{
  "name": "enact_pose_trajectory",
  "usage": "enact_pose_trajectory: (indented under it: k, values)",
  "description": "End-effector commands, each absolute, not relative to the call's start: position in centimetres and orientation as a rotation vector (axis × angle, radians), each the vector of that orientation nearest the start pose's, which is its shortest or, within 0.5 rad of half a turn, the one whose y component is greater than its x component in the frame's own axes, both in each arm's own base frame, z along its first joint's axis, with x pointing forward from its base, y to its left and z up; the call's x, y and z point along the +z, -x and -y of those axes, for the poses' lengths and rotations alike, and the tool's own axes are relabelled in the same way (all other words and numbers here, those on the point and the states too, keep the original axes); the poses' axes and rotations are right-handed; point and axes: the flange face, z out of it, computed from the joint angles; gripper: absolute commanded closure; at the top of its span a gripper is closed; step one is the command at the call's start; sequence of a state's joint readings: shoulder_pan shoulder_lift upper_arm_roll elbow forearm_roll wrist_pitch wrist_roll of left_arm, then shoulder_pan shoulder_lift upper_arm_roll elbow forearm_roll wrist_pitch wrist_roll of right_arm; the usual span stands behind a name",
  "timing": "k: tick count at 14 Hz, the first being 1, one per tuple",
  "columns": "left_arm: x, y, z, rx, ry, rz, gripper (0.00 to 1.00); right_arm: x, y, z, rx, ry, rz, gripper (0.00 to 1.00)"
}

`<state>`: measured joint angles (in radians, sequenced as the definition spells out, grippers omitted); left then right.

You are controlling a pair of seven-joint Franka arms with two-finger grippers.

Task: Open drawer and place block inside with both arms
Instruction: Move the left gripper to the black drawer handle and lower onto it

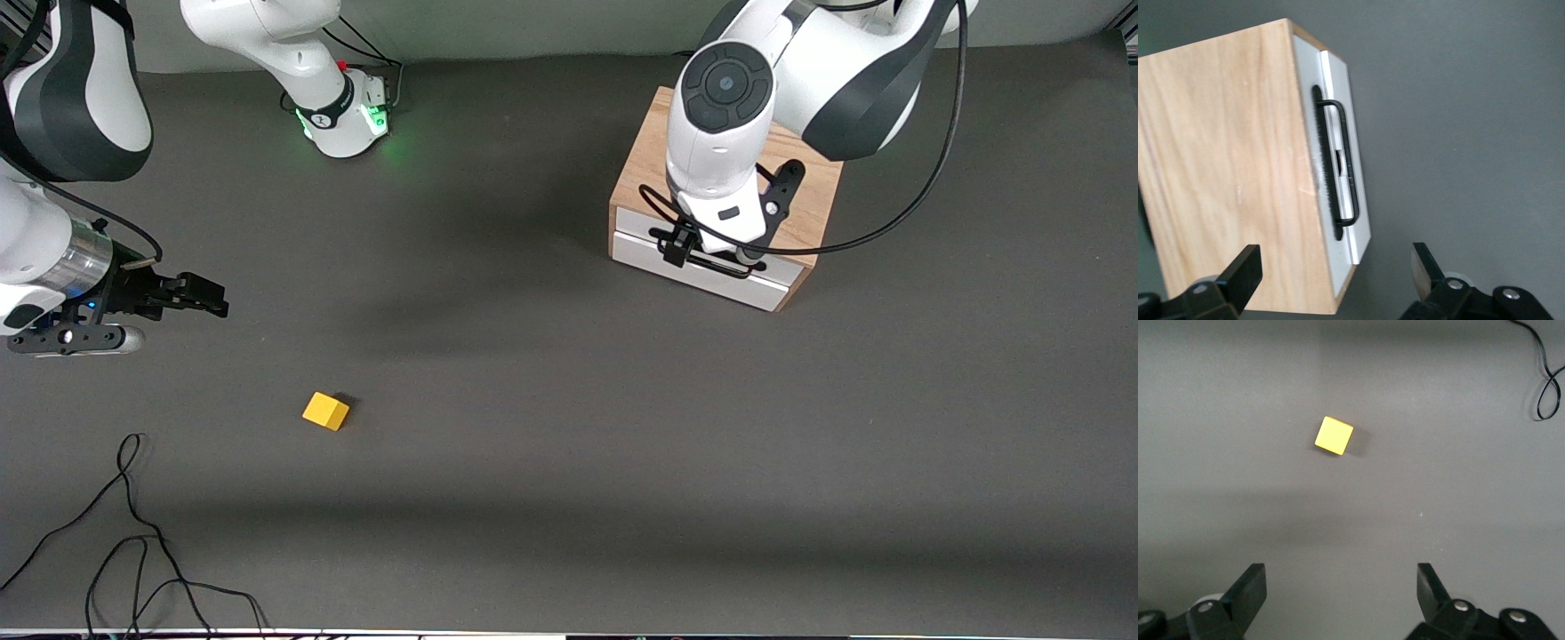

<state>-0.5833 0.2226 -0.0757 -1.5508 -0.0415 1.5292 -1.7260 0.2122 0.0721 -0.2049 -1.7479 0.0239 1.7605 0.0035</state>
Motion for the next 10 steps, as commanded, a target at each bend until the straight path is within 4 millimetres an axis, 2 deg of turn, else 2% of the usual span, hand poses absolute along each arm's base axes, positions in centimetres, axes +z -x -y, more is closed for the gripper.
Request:
enact_pose_trajectory:
  k: [1, 4, 7, 10]
  values:
    - [49.6, -47.4, 36.8, 0.245, 2.478, 1.505, 0.0, 51.3, -57.5, -0.3, 0.096, 3.131, 0.016, 0.0]
    - [46.6, -47.7, 36.2, 0.246, 2.484, 1.508, 0.0, 50.9, -57.7, 0.3, 0.093, 3.126, -0.003, 0.0]
    - [43.9, -47.7, 36.3, 0.23, 2.514, 1.517, 0.0, 50.8, -58.2, -0.6, 0.06, 3.131, 0.024, 0.0]
    - [40.2, -47.3, 36.0, 0.224, 2.514, 1.525, 0.0, 50.1, -58.7, -0.7, 0.047, 3.134, 0.026, 0.0]
